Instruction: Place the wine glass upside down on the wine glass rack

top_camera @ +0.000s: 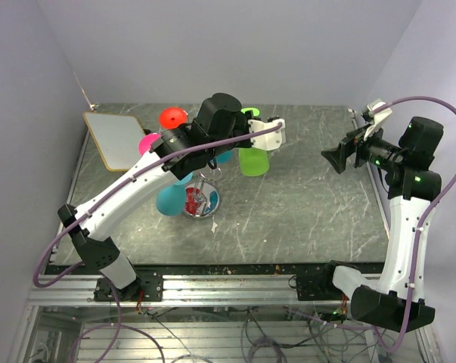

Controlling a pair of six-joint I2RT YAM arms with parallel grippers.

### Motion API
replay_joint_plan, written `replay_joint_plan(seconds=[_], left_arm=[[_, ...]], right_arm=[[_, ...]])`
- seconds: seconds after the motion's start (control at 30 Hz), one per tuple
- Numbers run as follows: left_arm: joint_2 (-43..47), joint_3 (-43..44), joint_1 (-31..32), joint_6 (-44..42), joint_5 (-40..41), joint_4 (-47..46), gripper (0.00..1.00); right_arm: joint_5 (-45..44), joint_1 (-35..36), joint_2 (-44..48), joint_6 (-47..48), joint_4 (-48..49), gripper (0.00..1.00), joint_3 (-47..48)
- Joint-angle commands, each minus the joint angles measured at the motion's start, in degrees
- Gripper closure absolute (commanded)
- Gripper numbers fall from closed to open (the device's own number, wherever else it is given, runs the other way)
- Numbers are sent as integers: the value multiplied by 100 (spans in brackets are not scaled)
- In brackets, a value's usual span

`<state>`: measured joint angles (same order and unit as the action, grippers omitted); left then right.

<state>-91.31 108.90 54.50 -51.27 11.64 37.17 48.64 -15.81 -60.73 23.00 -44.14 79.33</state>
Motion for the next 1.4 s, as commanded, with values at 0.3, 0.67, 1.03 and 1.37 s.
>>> replay_joint_plan(seconds=[0.3, 0.67, 1.03, 1.37], left_arm=[[23, -306, 48, -459, 528, 17, 93], [272, -469, 35, -647, 711, 245, 93], [528, -600, -53, -882, 681, 555, 93], [737, -633, -58, -840, 583, 735, 93]], right_arm=[[-190, -49, 74, 134, -102, 1, 34], [-178, -62, -12, 112, -92, 1, 112], [-220, -78, 37, 107, -63, 1, 67], [-145, -141, 26, 56, -58, 1, 78]])
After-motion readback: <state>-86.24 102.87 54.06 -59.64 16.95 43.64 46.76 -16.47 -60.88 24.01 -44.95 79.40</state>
